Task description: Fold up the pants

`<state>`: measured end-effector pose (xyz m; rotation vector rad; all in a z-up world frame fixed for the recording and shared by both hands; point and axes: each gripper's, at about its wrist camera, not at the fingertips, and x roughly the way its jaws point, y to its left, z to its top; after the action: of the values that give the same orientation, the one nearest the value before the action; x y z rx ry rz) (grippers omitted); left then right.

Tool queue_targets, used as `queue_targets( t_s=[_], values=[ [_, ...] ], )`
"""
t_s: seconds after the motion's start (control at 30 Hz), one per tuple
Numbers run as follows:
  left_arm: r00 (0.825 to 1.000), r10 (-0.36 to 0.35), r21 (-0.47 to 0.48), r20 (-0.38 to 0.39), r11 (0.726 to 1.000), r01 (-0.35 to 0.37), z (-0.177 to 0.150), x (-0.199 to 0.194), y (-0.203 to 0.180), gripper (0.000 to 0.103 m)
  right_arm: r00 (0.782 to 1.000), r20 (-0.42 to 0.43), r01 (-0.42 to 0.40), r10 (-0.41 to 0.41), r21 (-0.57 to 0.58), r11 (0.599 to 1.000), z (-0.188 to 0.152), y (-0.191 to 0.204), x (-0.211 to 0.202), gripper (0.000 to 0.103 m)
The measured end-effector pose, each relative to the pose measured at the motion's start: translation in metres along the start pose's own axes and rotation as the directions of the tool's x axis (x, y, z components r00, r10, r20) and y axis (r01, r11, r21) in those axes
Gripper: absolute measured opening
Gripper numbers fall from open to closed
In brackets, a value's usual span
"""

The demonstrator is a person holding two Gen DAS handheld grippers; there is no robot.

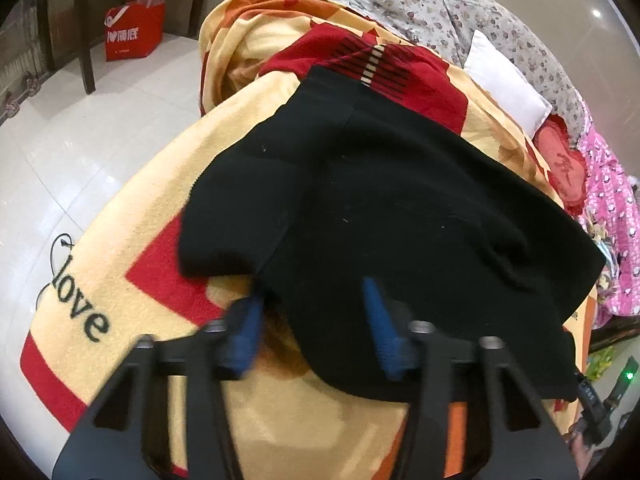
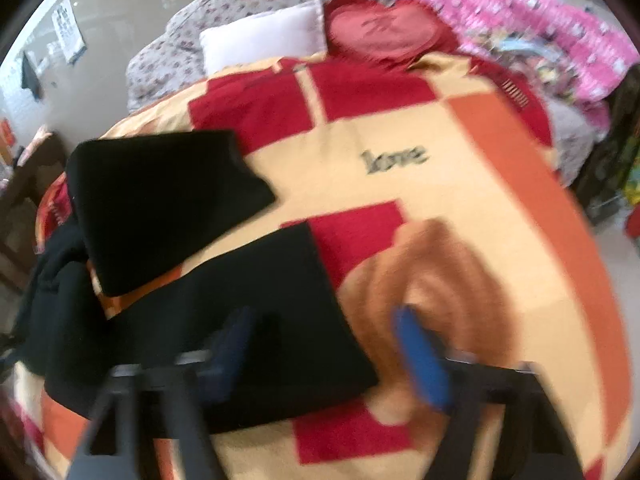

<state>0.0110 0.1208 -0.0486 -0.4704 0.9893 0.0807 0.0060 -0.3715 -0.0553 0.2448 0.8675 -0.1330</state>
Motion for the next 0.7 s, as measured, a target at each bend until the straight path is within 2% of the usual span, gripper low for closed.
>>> queue_targets(
  t_s=[0.03,0.07,0.17,0.23,0.37,0.47,0.57,0.63,0.7],
  values=[
    [1.000,-0.006,0.001,-0.004,1.000,0.006,0.000,0.000,0.000,0.022,0.998,-0.007,-0.057,0.057,0.018,0.998,-0.001,-0.001,0.002,0.020],
    [0.999,-0.030,0.001,-0.018,1.000,0.030,-0.001,0.001,0.000,0.014,0.996,-0.013,-0.092,0.093,0.031,0.995,-0.002,-0.001,0.003,0.018],
    [0.999,-0.043,0.023,-0.005,0.999,0.043,-0.001,-0.010,-0.004,0.012,0.994,0.015,-0.108,0.108,-0.011,0.994,-0.004,0.008,-0.011,0.008],
    [0.997,-0.074,0.039,0.003,0.997,0.073,0.000,-0.021,-0.004,0.011,0.990,0.045,-0.132,0.133,-0.017,0.991,-0.001,0.010,-0.026,0.007],
    [0.995,-0.100,0.060,0.013,0.993,0.099,0.003,-0.040,-0.001,0.011,0.987,0.110,-0.112,0.116,-0.040,0.993,0.005,0.004,-0.060,0.002],
    [0.994,-0.107,0.071,0.001,0.992,0.107,0.001,-0.048,0.007,0.011,0.989,0.133,-0.062,0.066,-0.038,0.997,0.006,-0.004,-0.072,0.002],
    [0.997,-0.068,0.066,-0.027,0.995,0.070,-0.003,-0.038,0.015,0.011,0.994,0.095,-0.046,0.048,-0.019,0.999,0.002,-0.014,-0.060,0.002],
    [0.998,-0.042,0.055,-0.051,0.997,0.045,-0.007,-0.028,0.020,0.011,0.994,0.078,-0.081,0.079,0.014,0.997,-0.001,-0.017,-0.051,0.002],
    [0.998,-0.029,0.050,-0.053,0.998,0.031,-0.010,-0.021,0.023,0.011,0.994,0.011,-0.105,0.105,0.025,0.994,-0.004,-0.015,-0.036,0.006]
  ],
)
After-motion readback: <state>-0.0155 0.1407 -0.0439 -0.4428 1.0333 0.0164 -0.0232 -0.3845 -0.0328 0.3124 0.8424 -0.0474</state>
